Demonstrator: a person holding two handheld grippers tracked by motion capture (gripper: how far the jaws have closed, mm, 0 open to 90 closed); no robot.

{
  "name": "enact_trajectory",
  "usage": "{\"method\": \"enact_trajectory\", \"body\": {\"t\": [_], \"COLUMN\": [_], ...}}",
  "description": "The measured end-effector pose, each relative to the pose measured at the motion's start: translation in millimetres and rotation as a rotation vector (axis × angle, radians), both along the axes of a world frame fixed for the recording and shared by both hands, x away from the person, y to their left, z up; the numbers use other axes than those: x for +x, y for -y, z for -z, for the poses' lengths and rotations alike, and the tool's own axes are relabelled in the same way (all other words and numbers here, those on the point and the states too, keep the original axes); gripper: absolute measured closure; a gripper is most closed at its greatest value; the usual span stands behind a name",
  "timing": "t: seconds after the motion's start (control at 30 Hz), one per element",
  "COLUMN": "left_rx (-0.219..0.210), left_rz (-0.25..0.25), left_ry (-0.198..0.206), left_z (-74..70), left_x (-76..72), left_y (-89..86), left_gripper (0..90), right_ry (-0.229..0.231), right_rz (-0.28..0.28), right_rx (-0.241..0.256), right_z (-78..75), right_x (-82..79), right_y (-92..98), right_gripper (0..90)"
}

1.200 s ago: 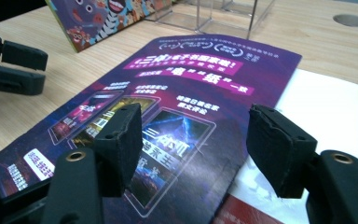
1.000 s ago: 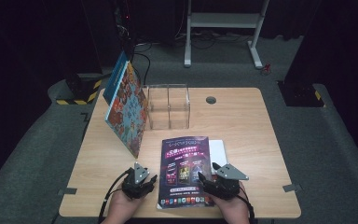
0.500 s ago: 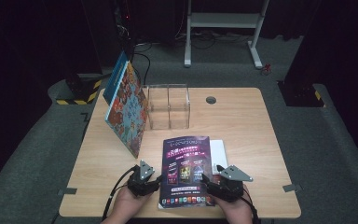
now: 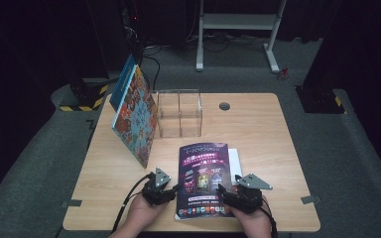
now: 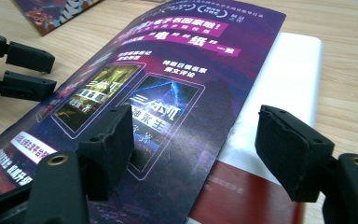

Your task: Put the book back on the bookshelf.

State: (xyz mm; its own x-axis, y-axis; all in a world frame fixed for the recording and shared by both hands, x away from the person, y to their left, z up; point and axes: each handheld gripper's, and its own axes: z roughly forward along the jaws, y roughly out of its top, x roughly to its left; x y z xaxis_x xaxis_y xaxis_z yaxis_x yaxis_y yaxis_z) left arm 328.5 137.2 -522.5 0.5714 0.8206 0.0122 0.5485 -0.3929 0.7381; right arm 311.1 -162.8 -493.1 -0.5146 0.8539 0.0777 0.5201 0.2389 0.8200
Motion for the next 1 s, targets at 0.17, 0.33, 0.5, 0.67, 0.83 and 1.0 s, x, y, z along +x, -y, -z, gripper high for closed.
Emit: {"method": "enact_trajectory", "body": {"t": [0.17, 0.33, 0.5, 0.67, 0.83, 1.0], "left_rx": [-0.009, -0.019, -0.024, -0.03, -0.027, -0.028], "left_rz": [0.004, 0.018, 0.023, 0.027, 0.027, 0.029], "left_ry": [-0.002, -0.001, -0.004, -0.003, 0.003, 0.003], "left_z": [0.1, 0.2, 0.2, 0.6, 0.8, 0.9], "left_x": [3.3, 4.6, 5.1, 5.1, 4.6, 4.7], "left_y": [9.2, 16.2, 15.7, 14.9, 14.9, 14.5], "left_gripper": [50.3, 54.8, 56.2, 56.3, 56.9, 57.0], "right_ry": [-0.006, -0.025, -0.052, -0.094, -0.107, -0.11], "right_rz": [0.017, 0.033, 0.029, 0.007, 0.045, -0.024], "right_rx": [-0.007, 0.0, 0.006, 0.04, 0.096, 0.181], "right_z": [-0.7, 0.0, 1.1, -0.4, -3.1, -8.2], "right_x": [2.4, 5.6, 8.4, 7.2, 6.3, 3.6], "right_y": [4.3, 8.9, 10.2, 2.8, 1.9, 1.5], "right_gripper": [25.6, 24.3, 22.4, 21.7, 22.6, 30.2]}}
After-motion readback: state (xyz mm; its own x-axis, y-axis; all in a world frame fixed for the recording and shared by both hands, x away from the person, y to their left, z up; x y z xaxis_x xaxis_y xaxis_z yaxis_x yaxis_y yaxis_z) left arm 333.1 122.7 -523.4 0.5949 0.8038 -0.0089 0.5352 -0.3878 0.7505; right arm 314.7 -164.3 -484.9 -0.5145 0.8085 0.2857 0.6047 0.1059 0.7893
